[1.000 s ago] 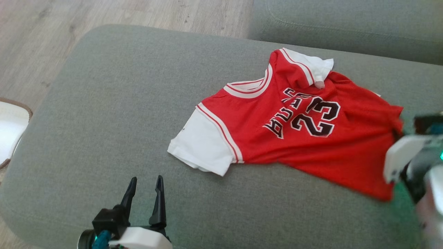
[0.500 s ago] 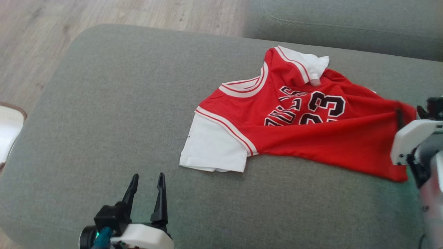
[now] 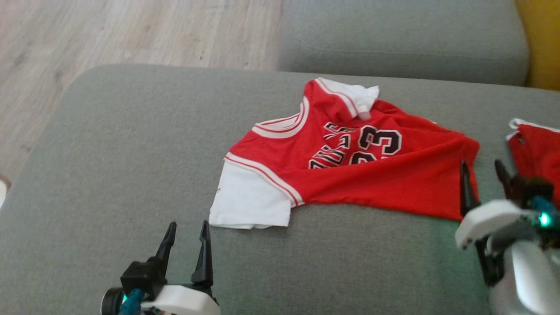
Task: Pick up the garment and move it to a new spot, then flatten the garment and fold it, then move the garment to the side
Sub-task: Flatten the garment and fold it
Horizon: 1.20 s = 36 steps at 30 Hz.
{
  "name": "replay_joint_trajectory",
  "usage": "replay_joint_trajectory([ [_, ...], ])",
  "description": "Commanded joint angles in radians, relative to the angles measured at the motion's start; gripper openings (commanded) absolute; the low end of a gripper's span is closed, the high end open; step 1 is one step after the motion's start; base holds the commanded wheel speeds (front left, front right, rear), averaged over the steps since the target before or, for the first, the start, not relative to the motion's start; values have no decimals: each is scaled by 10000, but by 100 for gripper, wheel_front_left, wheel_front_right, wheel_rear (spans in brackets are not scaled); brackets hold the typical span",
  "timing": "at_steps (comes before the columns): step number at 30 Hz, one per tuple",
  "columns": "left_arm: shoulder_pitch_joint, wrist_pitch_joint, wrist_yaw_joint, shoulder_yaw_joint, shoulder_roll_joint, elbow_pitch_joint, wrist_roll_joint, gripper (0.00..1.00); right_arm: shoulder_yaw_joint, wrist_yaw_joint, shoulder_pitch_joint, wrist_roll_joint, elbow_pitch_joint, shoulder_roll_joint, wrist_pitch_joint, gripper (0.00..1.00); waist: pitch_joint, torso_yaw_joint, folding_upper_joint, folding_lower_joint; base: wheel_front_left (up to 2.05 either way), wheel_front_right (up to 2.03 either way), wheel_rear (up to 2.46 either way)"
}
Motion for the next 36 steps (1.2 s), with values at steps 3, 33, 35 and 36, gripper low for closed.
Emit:
replay_joint_trajectory([
  [3, -180, -82, 119, 361, 170, -327, -116, 100, 547, -7, 627, 101, -1268, 160, -139, 100, -267, -344, -1, 0, 0, 0, 0],
  [33, 388, -240, 255, 681, 466, -193, -302, 100, 2082, -7, 3649, 1935, -4394, 274, 425, 100, -570, -641, -1, 0, 0, 0, 0],
  [35, 376, -240, 252, 670, 462, -187, -308, 100, 2098, -7, 3655, 1930, -4409, 274, 442, 100, -553, -642, -1, 0, 0, 0, 0],
  [36, 370, -240, 251, 663, 459, -185, -311, 100, 2112, -7, 3660, 1929, -4413, 275, 456, 100, -539, -642, -1, 0, 0, 0, 0],
])
